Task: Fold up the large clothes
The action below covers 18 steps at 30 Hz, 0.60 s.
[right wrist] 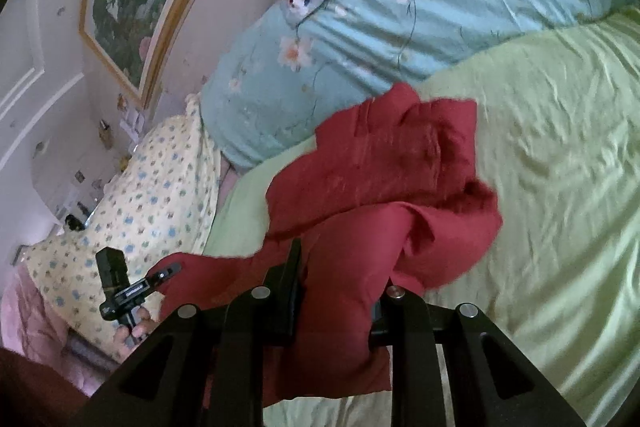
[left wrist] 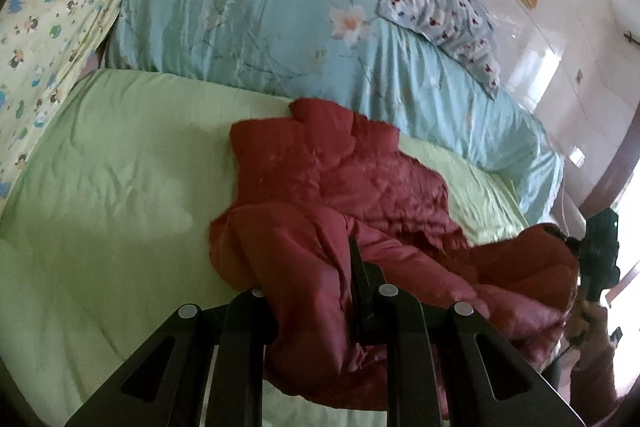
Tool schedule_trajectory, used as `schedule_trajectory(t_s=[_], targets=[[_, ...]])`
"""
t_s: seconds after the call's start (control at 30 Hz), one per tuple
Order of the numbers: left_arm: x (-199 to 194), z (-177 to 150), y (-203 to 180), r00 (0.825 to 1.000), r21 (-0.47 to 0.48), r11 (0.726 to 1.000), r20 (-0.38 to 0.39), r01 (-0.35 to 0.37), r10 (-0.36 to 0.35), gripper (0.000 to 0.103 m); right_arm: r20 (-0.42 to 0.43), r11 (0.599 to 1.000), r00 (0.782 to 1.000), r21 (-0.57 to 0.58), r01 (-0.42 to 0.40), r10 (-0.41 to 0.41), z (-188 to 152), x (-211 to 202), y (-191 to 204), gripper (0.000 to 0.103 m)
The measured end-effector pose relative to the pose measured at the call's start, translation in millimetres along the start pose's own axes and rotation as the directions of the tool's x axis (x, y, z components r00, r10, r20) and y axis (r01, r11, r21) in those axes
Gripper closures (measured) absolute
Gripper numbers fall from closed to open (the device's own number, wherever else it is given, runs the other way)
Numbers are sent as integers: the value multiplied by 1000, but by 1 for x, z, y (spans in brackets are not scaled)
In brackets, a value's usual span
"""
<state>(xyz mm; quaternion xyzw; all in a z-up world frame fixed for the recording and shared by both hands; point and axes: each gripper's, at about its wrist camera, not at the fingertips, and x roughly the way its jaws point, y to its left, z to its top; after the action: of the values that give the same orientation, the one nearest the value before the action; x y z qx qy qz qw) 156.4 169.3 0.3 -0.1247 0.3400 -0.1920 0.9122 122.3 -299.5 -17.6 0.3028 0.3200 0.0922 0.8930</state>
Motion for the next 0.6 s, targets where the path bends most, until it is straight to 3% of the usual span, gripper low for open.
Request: schedule_trajectory(t_s=[0.27,0.6], targets=[[62,55,-9,996,-19,997,47,-75,76,85,66,997,996,45,55,-58,57,39,-16,81],[170,115,0,986,-83,982,-6,-167,167,84,93,983,983,109,148,-159,108,110,-52,80]])
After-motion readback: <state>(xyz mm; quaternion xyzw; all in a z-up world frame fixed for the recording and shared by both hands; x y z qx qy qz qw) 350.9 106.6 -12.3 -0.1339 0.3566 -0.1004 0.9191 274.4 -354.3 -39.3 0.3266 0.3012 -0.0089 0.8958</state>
